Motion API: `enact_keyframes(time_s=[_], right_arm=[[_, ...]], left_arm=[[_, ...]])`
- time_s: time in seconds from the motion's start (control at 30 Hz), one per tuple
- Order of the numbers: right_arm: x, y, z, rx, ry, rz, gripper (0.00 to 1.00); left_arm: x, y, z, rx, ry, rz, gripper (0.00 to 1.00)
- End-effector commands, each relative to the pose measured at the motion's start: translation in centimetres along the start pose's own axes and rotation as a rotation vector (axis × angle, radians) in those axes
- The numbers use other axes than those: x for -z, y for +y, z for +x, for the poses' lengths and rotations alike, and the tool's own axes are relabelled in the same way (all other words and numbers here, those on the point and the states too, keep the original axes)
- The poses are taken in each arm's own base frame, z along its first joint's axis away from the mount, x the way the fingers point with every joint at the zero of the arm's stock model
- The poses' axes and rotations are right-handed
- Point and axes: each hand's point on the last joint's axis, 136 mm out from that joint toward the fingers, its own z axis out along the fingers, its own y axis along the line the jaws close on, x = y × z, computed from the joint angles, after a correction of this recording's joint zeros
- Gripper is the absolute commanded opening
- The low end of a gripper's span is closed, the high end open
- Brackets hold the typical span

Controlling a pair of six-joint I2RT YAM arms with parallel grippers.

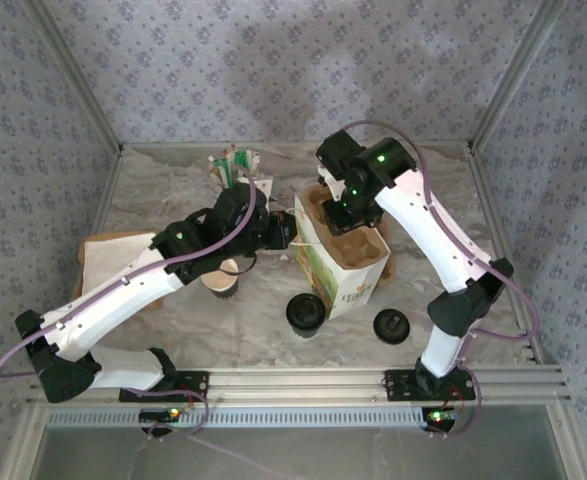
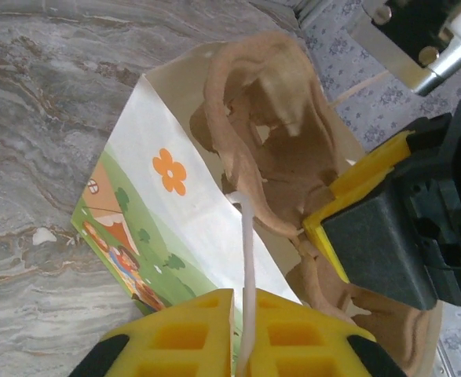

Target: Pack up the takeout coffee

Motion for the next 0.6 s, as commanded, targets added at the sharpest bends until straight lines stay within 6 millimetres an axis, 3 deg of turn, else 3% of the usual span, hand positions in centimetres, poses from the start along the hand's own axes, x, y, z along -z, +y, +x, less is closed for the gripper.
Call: enact_keyframes(time_s=[0.0, 0.17, 0.57], right_arm=[[0.6, 0.3, 0.8, 0.015, -0.002, 0.007, 0.32], [0.3, 1.5, 1.4, 0.036, 0.021, -0.040, 0.32], [-0.8, -0.3, 1.1, 0.001, 0.055, -0.001, 0.32]], left_arm=[[1.0, 0.3, -0.8, 0.001, -0.036, -0.011, 0.09], [1.0, 0.6, -0.9, -0.002, -0.040, -0.023, 0.07], [1.3, 0.8, -0.9, -0.005, -0.050, -0.028, 0.06]])
